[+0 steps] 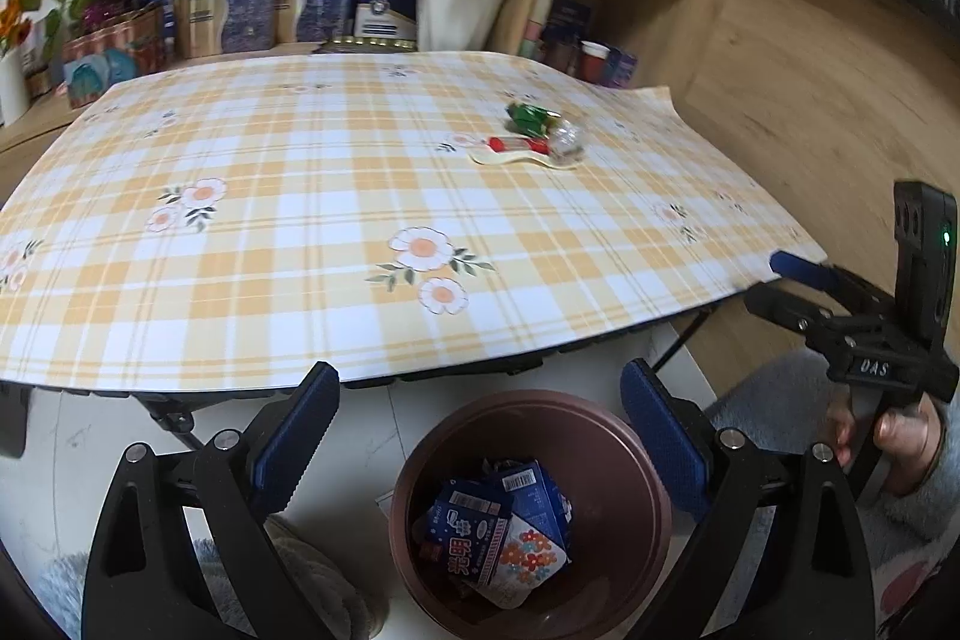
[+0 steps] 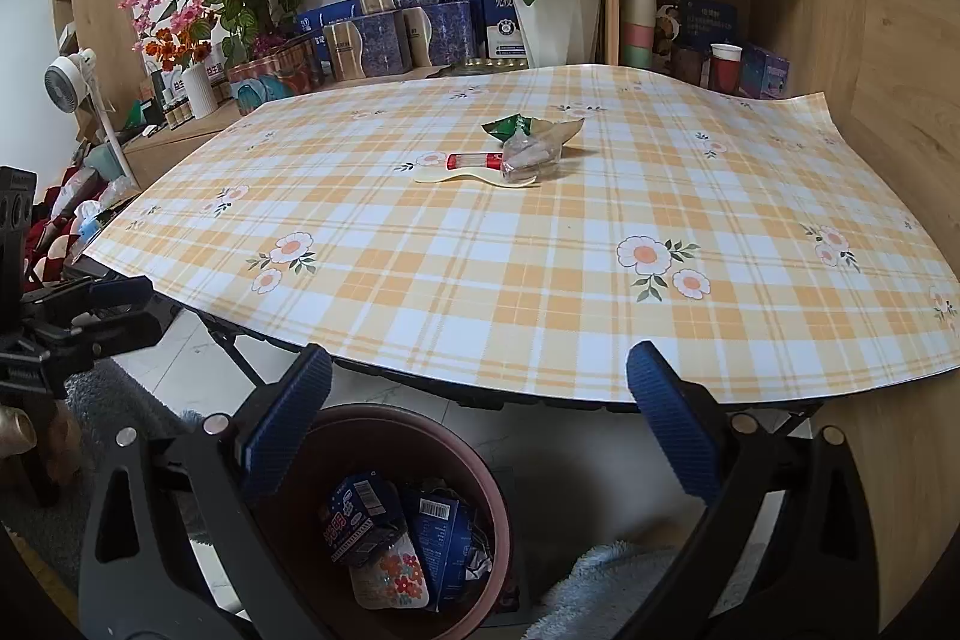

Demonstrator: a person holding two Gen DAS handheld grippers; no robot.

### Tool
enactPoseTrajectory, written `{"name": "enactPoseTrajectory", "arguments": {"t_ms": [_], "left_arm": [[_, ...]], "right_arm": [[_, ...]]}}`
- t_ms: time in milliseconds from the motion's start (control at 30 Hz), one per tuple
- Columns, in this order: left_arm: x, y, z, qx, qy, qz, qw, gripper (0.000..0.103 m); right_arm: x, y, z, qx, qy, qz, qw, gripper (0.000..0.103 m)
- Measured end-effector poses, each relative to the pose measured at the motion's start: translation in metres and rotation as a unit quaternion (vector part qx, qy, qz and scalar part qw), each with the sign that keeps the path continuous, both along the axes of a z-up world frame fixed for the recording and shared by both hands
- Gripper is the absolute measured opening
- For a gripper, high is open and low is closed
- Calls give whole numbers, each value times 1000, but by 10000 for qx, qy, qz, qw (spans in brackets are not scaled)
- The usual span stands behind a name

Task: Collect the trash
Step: 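Move both tools back over the table toward the red tube and plastic bag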

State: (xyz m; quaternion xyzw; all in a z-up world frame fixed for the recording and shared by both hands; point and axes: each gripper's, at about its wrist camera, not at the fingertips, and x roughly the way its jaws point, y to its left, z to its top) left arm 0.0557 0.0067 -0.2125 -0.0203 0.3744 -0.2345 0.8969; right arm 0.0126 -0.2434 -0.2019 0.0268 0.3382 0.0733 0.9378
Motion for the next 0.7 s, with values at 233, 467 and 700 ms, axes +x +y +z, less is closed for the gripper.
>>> {"name": "enactPoseTrajectory", "arguments": {"t_ms": [233,467,700], "left_arm": [[-2,3,2,4,-63,76,10000,92],[1,-2,8,59,-53,-91,9999,92],[32,-8,27,-133,72,-213,9997,92]], "right_arm": [[1,-3,-2,29,56,-62,10000,97],[15,-26,4,443,310,-241,9982,97],[67,-38,28,248,218,8,9995,97]]}}
